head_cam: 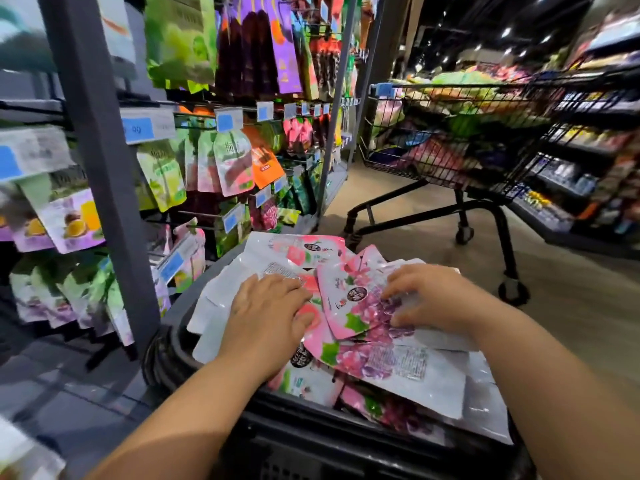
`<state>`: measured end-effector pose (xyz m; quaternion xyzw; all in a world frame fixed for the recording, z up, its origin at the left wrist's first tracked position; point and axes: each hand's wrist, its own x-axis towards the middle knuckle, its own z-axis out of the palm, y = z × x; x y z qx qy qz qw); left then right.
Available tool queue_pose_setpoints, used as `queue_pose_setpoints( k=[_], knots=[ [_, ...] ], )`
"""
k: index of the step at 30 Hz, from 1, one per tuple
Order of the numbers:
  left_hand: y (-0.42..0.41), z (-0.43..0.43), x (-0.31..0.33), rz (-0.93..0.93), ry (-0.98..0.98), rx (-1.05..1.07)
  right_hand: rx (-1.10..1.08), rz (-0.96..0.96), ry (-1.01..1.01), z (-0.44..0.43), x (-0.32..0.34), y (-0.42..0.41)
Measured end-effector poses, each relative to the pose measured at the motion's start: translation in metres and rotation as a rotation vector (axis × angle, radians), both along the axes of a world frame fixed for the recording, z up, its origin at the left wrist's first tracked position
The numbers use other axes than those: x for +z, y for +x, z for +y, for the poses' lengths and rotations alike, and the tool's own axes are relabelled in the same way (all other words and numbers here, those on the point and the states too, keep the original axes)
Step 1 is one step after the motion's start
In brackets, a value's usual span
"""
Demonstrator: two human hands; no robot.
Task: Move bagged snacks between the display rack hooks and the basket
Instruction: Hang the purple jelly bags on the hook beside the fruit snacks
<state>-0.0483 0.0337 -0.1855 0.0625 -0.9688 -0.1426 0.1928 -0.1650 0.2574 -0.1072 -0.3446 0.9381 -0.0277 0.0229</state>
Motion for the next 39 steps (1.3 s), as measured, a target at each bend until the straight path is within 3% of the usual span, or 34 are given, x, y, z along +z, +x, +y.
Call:
queue_pose_setpoints(
  k=[5, 14, 20, 27, 31, 34, 37, 39],
  knots=[
    [0.004, -0.002, 0.000, -0.071, -0.026, -0.031, 0.117, 0.038, 0.111, -0.020, -0.011, 0.004],
    [0.008, -0.003, -0.002, -0.093, -0.039, -0.049, 0.224, 0.025, 0.002, -0.026, -0.027, 0.010],
    [0.008, -0.004, 0.000, -0.110, -0.009, -0.071, 0.144, 0.095, -0.109, -0.022, -0.028, 0.016],
    [0.012, -0.004, 0.003, -0.034, 0.159, -0.104, 0.000, 0.145, -0.696, -0.017, -0.016, 0.020],
    [0.015, 0.003, 0.013, 0.097, 0.572, -0.122, -0.050, 0.100, -1.052, -0.025, 0.002, 0.033],
    [0.017, 0.012, 0.022, 0.148, 0.820, -0.171, -0.128, -0.109, -1.314, -0.031, 0.015, 0.043],
    [0.019, 0.018, 0.030, 0.108, 0.947, -0.216, -0.121, -0.550, -1.602, -0.041, 0.024, 0.055],
    [0.018, 0.020, 0.030, 0.066, 1.125, -0.332, -0.129, -0.704, -1.682, -0.048, 0.027, 0.062]
  ],
)
